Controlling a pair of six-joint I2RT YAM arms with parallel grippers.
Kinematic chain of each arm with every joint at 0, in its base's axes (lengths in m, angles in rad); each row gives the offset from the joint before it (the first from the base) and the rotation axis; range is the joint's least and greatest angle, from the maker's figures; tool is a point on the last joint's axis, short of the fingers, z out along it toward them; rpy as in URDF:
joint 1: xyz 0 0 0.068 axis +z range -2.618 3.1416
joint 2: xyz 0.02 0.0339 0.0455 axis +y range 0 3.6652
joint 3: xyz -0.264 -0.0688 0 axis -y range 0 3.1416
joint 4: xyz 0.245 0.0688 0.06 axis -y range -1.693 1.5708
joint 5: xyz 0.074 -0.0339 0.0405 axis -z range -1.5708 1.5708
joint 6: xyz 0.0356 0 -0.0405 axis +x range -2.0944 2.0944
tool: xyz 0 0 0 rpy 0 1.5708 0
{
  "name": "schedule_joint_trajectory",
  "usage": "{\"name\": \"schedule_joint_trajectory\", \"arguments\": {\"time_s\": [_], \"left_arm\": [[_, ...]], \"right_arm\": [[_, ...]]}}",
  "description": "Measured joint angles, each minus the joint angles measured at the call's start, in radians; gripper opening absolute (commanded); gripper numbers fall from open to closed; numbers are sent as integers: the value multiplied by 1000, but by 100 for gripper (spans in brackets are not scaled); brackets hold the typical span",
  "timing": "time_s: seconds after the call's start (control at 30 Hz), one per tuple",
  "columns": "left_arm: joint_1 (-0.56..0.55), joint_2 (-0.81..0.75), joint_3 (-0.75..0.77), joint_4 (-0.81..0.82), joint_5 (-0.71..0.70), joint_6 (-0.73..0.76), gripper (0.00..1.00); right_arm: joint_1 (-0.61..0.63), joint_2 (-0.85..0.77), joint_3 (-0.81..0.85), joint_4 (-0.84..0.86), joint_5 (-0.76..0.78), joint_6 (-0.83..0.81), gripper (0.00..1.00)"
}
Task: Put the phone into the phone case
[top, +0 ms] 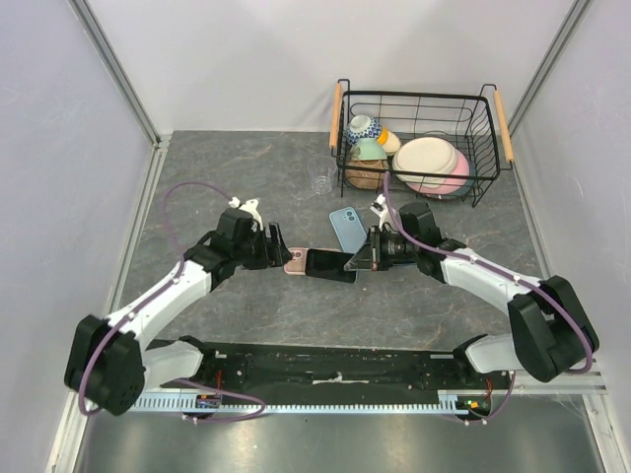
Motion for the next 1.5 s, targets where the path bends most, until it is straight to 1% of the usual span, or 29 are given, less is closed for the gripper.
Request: {"name": "schedule_joint_trajectory", "arguments": {"time_s": [0.07,0.17,0.2,0.23,0.3,0.33,0.6,0.67,0.73,0.8,0.83,0.87,1.1,1.3,1.4,1.5], "left_arm": [[-5,74,21,-12,-40,16,78],[-5,170,35,-12,-68,31,73],[-5,197,35,-11,-69,34,72],[-6,220,35,-9,-68,37,68],[-8,261,37,-1,-68,39,66],[-10,276,39,3,-68,40,64],[-11,437,117,64,-64,51,47],[-11,479,132,82,-64,53,35],[-12,508,151,98,-63,58,19],[-13,533,164,114,-63,66,12],[-13,540,169,120,-64,69,5],[-13,543,171,120,-64,71,2],[-14,524,149,139,-59,71,2],[-42,385,66,109,-18,66,2],[-58,311,42,103,-2,42,2],[-72,269,14,108,3,8,2]], "right_arm": [[-13,-16,0,-24,7,-10,0],[-34,-45,0,-62,15,-23,0],[-40,-55,0,-74,18,-27,0],[-45,-62,0,-84,19,-32,0],[-53,-76,1,-104,26,-40,0],[-58,-80,1,-113,27,-43,0],[-66,-83,4,-153,41,-64,0],[-68,-83,4,-160,42,-67,0],[-70,-83,4,-167,44,-69,0],[-72,-83,4,-171,44,-69,0],[-74,-83,4,-173,44,-69,0],[-76,-83,4,-174,43,-69,0],[-90,-89,6,-174,43,-68,0],[-98,-89,8,-153,32,-44,0],[-100,-87,10,-132,21,-29,0],[-102,-87,11,-102,4,-10,0]]}}
